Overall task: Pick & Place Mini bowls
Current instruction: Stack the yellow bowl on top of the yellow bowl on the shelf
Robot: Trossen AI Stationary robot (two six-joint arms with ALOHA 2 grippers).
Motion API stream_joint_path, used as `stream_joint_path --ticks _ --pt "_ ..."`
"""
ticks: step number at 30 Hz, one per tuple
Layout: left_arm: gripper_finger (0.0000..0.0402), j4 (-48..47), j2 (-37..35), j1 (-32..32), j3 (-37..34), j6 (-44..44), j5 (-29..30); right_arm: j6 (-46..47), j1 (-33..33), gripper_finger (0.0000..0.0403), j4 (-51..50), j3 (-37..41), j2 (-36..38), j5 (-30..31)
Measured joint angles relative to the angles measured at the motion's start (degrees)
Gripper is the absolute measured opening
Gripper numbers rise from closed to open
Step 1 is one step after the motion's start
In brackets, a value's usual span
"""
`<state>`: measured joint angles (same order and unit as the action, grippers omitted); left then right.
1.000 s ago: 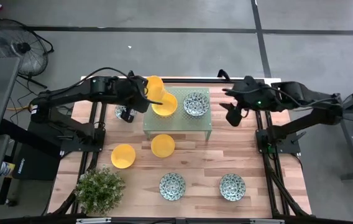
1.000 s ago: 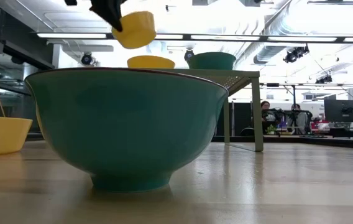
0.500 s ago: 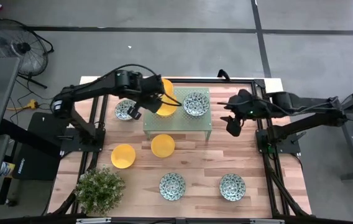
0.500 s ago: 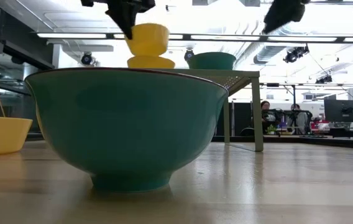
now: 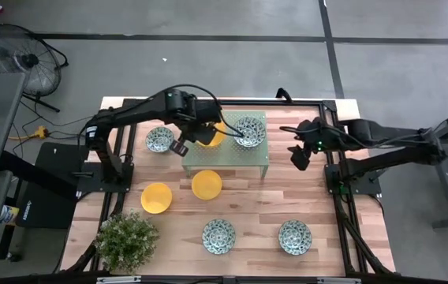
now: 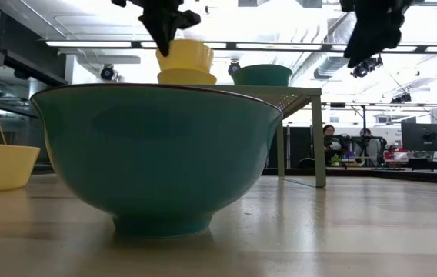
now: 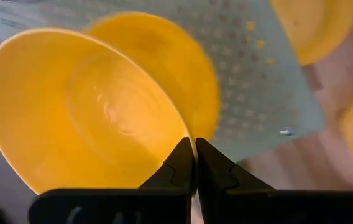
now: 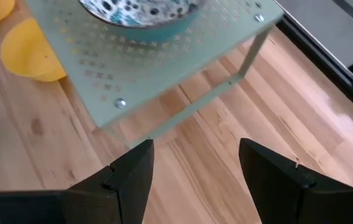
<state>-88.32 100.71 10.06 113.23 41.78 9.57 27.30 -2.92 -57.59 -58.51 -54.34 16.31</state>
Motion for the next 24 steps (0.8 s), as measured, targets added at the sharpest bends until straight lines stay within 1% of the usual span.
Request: stream_joint_path --ticks 5,9,12,14,24 --pt "0.0000 0.36 0.62 -0.34 0.14 -6.31 -2.31 1.21 -0.56 0.0224 0.01 3.03 3.41 -0.14" --pt "0.0000 0.41 0.86 -0.35 0.01 -11.45 -3.93 1.15 -0.56 0.0224 0.23 3.87 4.92 -0.14" --pt "0.0000 1.46 1.84 -0.44 0.12 -13.81 -3.05 0.42 -0.56 0.0224 0.35 3.94 5.27 -0.14" --pt "0.0000 1.36 2.59 -0.41 -0.11 -14.61 -2.34 -0.39 -0.56 0.0224 0.44 3.94 5.32 -0.19" --pt "0.0001 1.77 4.43 -0.45 0.03 -16.09 -2.85 -3.11 -0.56 0.0224 0.44 3.96 5.35 -0.45"
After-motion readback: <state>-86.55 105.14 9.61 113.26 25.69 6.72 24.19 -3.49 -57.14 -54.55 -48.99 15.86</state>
